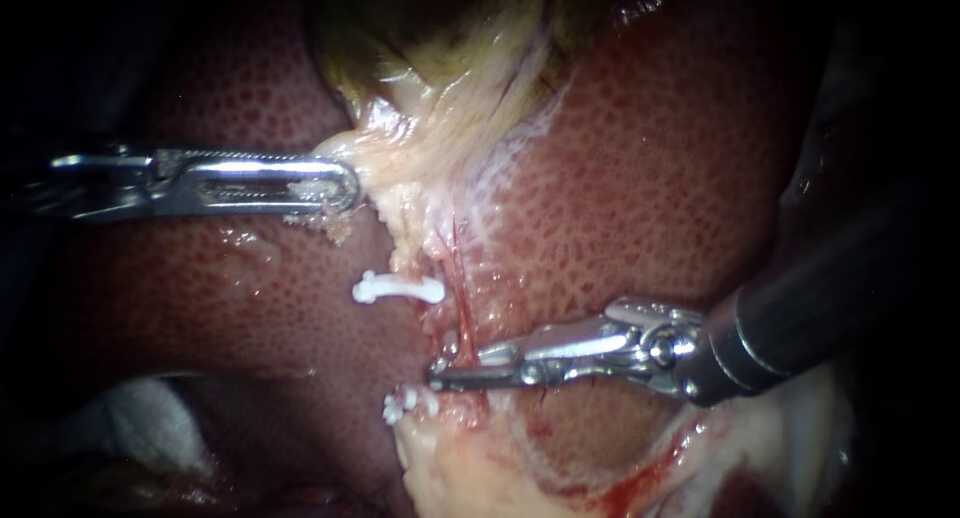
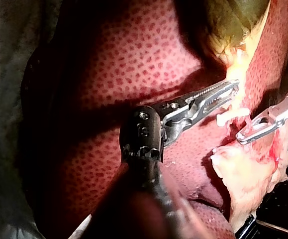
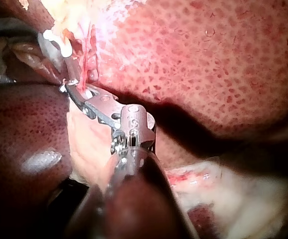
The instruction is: Going back first clip right tube
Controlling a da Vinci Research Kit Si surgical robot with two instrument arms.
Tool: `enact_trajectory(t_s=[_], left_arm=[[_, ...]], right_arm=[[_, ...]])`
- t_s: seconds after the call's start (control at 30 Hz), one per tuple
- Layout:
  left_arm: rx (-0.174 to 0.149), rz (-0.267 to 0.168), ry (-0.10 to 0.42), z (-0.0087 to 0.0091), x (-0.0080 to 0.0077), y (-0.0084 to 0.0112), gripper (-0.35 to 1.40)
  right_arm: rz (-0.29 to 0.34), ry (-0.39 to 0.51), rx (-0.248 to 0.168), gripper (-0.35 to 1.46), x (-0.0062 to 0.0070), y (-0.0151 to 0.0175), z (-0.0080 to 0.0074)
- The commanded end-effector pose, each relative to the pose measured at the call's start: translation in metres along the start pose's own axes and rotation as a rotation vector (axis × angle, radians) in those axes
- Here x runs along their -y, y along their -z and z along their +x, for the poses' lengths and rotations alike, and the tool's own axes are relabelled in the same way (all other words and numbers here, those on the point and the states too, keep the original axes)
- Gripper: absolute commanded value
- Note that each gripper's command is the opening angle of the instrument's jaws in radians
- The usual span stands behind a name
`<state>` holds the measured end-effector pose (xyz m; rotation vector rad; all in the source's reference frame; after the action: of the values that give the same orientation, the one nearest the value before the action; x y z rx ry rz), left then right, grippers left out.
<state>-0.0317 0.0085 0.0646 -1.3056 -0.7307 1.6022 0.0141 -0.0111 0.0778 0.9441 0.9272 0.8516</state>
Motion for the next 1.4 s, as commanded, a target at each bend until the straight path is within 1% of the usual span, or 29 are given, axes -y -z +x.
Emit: enact_trajectory(t_s=[0.03, 0.13, 0.2, 0.23, 0.27, 0.3, 0.33, 0.37, 0.47, 0.53, 0.63, 0.87, 0.97, 1.07, 1.1, 1.17, 1.23, 1.33, 1.4], left_arm=[[0.0, 0.0, 0.0, 0.0, 0.0, 0.0, -0.35], [0.0, 0.0, 0.0, 0.0, 0.0, 0.0, -0.35], [0.0, 0.0, 0.0, 0.0, 0.0, 0.0, -0.35], [0.0, 0.0, 0.0, 0.0, 0.0, 0.0, -0.35], [0.0, 0.0, 0.0, 0.0, 0.0, 0.0, -0.35], [0.0, 0.0, 0.0, -0.0001, 0.0, 0.0, -0.35], [-0.001, 0.0, 0.0, -0.0001, 0.0, 0.0, -0.35], [-0.001, 0.001, 0.0, -0.0001, 0.0, -0.0001, -0.35], [-0.001, 0.001, -0.001, -0.0001, 0.0, -0.0001, -0.35], [-0.001, 0.001, -0.001, -0.0001, 0.0, -0.0001, -0.35], [-0.001, 0.001, -0.001, -0.0002, 0.0, -0.0001, -0.35], [-0.001, 0.001, -0.001, -0.0002, 0.0, -0.0001, -0.35], [-0.001, 0.001, -0.001, -0.0002, 0.0, -0.0001, -0.35], [0.0, 0.001, -0.001, -0.0002, 0.0, 0.0, -0.35], [0.0, 0.0, -0.001, -0.0002, 0.0, 0.0, -0.35], [0.0, 0.0, -0.001, -0.0002, 0.0001, 0.0, -0.35], [0.0, 0.0, -0.002, -0.0003, 0.0002, -0.0001, -0.35], [0.0, 0.0, -0.002, -0.0003, 0.0002, -0.0001, -0.35], [0.0, 0.0, -0.002, -0.0003, 0.0003, -0.0001, -0.35]], right_arm=[[0.0, 0.001, 0.0, -0.35, 0.0, 0.0, -0.0001], [0.0, -0.011, 0.0, -0.35, 0.0002, 0.0, -0.0001], [0.008, -0.011, 0.007, -0.35, 0.0002, -0.0001, -0.0001], [0.01, -0.012, 0.009, -0.26, 0.0002, -0.0001, -0.0001], [-0.006, 0.072, -0.005, -0.06, 0.0001, -0.0002, 0.0], [-0.018, 0.131, -0.012, 0.06, 0.0001, -0.0003, 0.0001], [-0.019, 0.166, -0.012, 0.15, 0.0, -0.0004, 0.0002], [-0.021, 0.182, -0.017, 0.28, -0.0001, -0.0006, 0.0004], [-0.015, 0.262, -0.036, 0.41, -0.0005, -0.0009, 0.0008], [-0.015, 0.291, -0.052, 0.45, -0.0007, -0.0009, 0.0011], [-0.052, 0.317, -0.08, 0.49, -0.0009, -0.0009, 0.0015], [-0.055, 0.341, -0.081, 0.49, -0.0013, 0.0007, 0.0016], [-0.049, 0.362, -0.077, 0.49, -0.0011, 0.0023, 0.0016], [-0.042, 0.418, -0.072, 0.49, -0.0005, 0.0048, 0.0022], [-0.039, 0.442, -0.07, 0.49, -0.0001, 0.0059, 0.0027], [-0.037, 0.462, -0.069, 0.49, 0.0006, 0.0075, 0.0036], [-0.032, 0.485, -0.068, 0.49, 0.0015, 0.0093, 0.0047], [-0.044, 0.513, -0.073, 0.49, 0.0029, 0.0115, 0.006], [-0.042, 0.529, -0.072, 0.49, 0.0037, 0.0125, 0.0065]])
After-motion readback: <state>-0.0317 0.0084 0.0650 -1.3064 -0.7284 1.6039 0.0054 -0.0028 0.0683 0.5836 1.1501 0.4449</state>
